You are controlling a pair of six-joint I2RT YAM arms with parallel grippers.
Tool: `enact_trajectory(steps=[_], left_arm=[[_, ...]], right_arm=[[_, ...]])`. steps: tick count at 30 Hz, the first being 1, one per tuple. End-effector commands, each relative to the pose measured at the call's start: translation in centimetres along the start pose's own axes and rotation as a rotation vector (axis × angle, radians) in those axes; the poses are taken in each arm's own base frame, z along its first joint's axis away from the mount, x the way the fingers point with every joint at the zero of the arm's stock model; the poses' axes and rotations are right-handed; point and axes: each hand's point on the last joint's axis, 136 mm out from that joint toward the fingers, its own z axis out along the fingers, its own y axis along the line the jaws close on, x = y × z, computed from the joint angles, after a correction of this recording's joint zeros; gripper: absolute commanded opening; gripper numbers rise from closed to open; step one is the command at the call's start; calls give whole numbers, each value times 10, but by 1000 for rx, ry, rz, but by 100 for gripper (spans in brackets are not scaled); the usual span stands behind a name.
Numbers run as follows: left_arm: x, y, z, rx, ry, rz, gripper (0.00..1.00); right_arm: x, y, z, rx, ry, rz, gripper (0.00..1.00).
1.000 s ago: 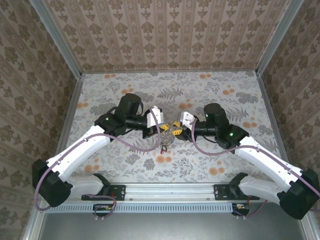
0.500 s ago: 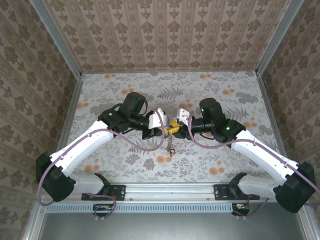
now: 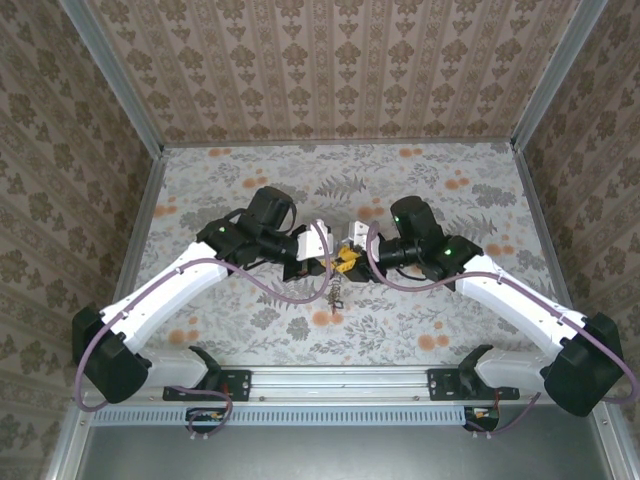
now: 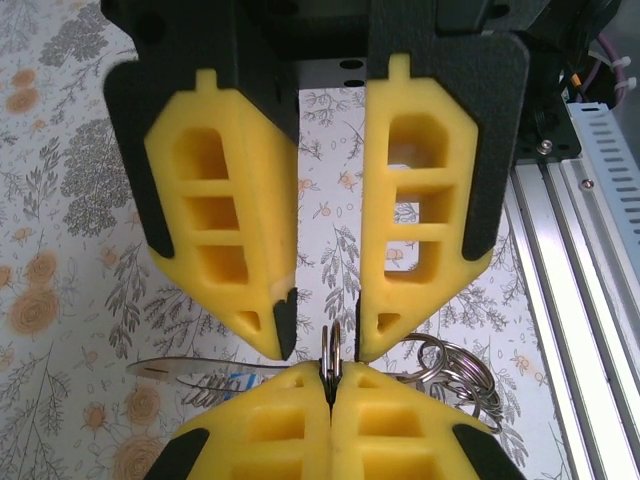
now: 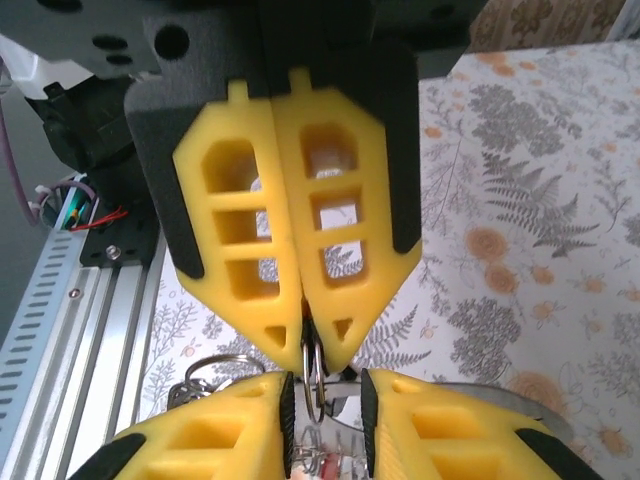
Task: Put the keys on the keyring
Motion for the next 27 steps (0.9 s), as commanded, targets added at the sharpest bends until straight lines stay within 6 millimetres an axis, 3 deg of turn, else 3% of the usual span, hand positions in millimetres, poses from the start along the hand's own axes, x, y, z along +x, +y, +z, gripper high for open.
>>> enact_trajectory(steps=[1, 4, 11, 13, 20, 27], left_arm=[[-15, -5, -8, -1, -56, 57, 0], [-18, -7, -8, 7, -64, 65, 0], [-27, 0, -13, -2, -130, 13, 0], [-30, 4, -18, -19, -164, -6, 1], [-13, 0, -27, -40, -221, -83, 18], [-21, -1, -32, -51, -270, -69, 25]], right_arm=[[10, 12, 0, -52, 31, 16, 28], [7, 11, 1, -48, 12, 21, 27], [-5, 7, 3, -47, -33, 23, 0], [-10, 5, 3, -36, -62, 25, 0], [-60, -5, -17, 53, -393, 39, 0], [-75, 2, -27, 51, -491, -16, 0]])
